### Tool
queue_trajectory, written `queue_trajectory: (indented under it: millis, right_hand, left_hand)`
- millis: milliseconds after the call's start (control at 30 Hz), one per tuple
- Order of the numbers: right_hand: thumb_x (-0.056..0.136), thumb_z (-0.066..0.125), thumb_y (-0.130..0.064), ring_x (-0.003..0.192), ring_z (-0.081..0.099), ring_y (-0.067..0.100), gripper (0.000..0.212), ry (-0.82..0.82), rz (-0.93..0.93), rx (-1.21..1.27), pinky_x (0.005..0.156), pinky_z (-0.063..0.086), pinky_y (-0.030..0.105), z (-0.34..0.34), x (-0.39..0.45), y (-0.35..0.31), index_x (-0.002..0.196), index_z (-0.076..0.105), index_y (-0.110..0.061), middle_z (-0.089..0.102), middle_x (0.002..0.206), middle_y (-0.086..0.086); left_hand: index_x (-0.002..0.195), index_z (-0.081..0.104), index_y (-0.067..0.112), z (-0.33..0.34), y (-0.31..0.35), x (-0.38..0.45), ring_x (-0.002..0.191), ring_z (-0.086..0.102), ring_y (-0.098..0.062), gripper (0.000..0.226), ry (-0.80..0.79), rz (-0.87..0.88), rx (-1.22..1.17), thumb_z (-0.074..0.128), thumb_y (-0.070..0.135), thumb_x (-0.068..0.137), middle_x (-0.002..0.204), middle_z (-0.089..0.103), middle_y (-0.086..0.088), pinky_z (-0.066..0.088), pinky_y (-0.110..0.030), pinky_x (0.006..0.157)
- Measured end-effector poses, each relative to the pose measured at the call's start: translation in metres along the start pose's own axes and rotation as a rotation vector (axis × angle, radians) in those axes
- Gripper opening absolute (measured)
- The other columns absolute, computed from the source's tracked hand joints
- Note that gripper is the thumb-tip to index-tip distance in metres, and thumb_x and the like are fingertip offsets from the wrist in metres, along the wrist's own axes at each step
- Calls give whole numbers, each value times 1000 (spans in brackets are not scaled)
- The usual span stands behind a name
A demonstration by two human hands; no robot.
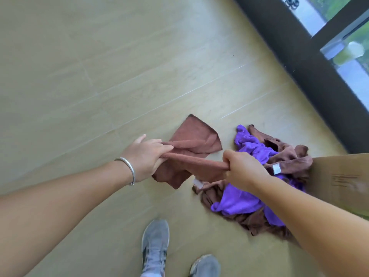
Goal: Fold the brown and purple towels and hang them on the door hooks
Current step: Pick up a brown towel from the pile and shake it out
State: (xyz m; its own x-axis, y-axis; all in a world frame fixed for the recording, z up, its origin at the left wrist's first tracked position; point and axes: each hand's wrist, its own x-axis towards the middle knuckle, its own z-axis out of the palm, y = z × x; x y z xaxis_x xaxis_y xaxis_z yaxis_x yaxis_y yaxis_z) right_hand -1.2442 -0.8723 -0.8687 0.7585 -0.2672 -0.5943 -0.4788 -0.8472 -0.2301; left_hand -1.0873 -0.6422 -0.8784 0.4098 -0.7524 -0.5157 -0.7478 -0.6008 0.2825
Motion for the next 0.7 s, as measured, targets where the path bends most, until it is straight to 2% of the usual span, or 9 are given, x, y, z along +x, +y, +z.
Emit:
queue_trajectory:
  millis: [133,267,367,467,533,600,700]
  right_hand:
    - [79,54,-14,79,58,31,17,-13,-52,116,62,43,33,-51,-32,-66,85,44,-26,60,80,2]
    - [82,55,-16,79,64,23,14,-48,-152,185,65,47,30,-101,-47,-146,93,55,-24,70,81,2]
    - [80,55,-16,60,64,12,8,-90,-237,266,54,46,23,-127,-60,-204,85,53,-23,70,62,0]
    - [81,61,-19,55,58,5,8,-77,-278,392,46,40,18,-145,-73,-252,80,55,-23,66,64,-5]
    - [81,64,-20,55,54,4,8,-106,-269,523,49,39,17,-150,-84,-276,78,57,-22,61,66,-8]
    - [81,65,-21,61,58,9,6,-159,-251,609,55,46,25,-148,-95,-293,81,59,-19,63,70,-4]
    - [82,66,-21,68,62,15,10,-234,-232,613,65,53,35,-136,-111,-304,88,63,-15,67,78,3]
  left_hand:
    - [141,38,38,-60,-26,-64,143,25,-7,39,40,-91,-26,26,37,104,143,46,18,7,-37,119]
    - [144,37,36,-124,-70,-118,143,25,-7,42,124,-235,-6,26,40,104,145,44,15,11,-37,119]
    - [143,39,35,-170,-104,-151,141,30,-10,42,196,-346,18,27,41,103,143,47,10,17,-38,116]
    - [144,39,32,-203,-124,-178,135,38,-17,42,343,-457,0,34,35,102,142,48,5,27,-37,110]
    - [145,38,27,-211,-121,-199,131,43,-23,46,477,-520,-82,43,32,100,144,46,3,35,-37,104]
    - [141,45,23,-201,-105,-225,126,47,-24,46,600,-516,-177,49,32,96,141,49,1,38,-35,98]
    - [125,60,26,-155,-65,-265,115,54,-14,53,589,-400,-324,37,55,87,126,58,9,42,-28,90]
